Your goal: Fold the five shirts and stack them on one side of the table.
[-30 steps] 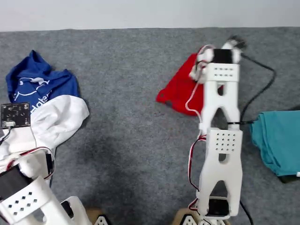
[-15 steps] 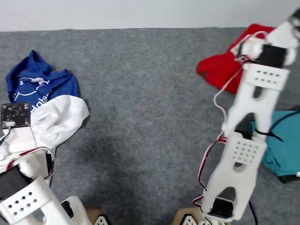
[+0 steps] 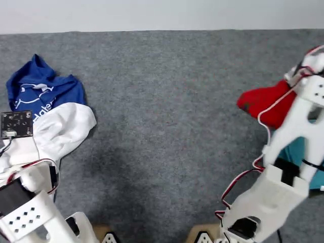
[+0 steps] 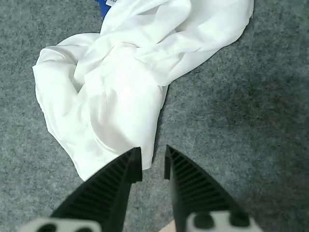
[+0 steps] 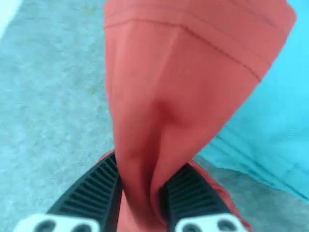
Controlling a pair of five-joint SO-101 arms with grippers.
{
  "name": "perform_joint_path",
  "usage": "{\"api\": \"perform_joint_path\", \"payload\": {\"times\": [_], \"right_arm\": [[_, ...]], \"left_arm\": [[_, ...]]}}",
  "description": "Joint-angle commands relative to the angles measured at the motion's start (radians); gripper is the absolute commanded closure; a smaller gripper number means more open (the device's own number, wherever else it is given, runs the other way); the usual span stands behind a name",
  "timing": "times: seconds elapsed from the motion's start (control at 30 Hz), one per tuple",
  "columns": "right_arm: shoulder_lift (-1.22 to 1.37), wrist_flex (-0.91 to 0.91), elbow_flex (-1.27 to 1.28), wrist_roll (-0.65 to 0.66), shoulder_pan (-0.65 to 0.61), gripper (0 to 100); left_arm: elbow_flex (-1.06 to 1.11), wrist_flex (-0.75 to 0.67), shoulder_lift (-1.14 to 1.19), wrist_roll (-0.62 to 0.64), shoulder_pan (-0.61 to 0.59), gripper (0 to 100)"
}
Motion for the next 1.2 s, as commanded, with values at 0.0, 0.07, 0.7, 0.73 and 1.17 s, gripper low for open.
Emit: {"api": "perform_joint_path", "payload": {"times": [0.0,0.07,0.7,0.73,1.17], "right_arm": [[-0.073,0.013,0.0,0.038,0.045,99.1],[-0.071,-0.021,0.002,0.048,0.053,99.1],[0.189,-0.047,0.055,0.275,0.423,99.1],[0.213,-0.038,0.055,0.284,0.433,99.1],[0.268,0.03,0.057,0.384,0.506,86.4]], "left_arm": [[-0.005,-0.02,-0.003,-0.003,0.009,91],[-0.005,-0.02,-0.003,-0.003,0.009,91],[-0.005,-0.02,-0.003,-0.003,0.009,91],[-0.005,-0.02,-0.003,-0.003,0.009,91],[-0.005,-0.02,-0.003,-0.005,0.009,91]]}}
